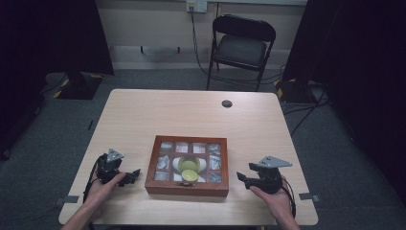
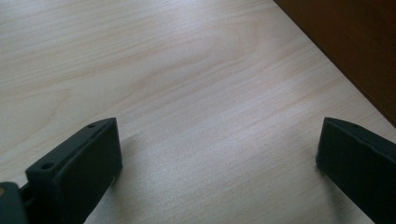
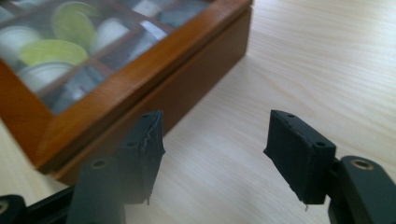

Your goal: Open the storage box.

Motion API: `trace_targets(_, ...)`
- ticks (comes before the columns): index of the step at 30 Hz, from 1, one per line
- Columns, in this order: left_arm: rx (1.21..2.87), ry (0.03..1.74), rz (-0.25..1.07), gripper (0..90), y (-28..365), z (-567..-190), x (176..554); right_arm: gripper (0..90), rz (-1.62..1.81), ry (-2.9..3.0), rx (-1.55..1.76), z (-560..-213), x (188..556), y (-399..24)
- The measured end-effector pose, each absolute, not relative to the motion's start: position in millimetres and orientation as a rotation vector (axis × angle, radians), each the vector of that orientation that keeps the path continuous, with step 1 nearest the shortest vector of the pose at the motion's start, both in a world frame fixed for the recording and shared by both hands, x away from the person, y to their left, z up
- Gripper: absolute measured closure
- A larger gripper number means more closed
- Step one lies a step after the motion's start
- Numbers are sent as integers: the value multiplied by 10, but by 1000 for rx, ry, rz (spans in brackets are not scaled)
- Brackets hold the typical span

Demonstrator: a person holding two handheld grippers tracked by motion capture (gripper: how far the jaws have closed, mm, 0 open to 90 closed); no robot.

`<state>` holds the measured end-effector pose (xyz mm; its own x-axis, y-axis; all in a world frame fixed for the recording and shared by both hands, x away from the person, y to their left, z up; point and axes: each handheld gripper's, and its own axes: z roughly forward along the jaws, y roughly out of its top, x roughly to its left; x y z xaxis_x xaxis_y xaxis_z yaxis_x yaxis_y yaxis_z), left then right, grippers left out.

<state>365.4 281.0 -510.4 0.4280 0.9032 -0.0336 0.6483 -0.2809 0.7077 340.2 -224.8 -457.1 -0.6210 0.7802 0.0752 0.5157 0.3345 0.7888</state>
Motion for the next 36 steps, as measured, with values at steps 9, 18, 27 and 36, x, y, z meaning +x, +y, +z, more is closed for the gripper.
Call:
trace_targets(9,2035,1302,502,0,2813,-5102,3654,484,1283,2382,1077,-4396,3317,-2032)
trace_targets(18,2036,1302,502,0,2813,-5102,3654,539,1334,2491,937,-4256,3346,-1627)
trace_targets(27,2035,1302,502,0,2813,-5102,3654,602,1343,2632,806,-4202,3412,-1153)
trace_targets(36,2035,1302,502,0,2813,-5102,3654,722,1353,2724,698,-4266,3431,-816)
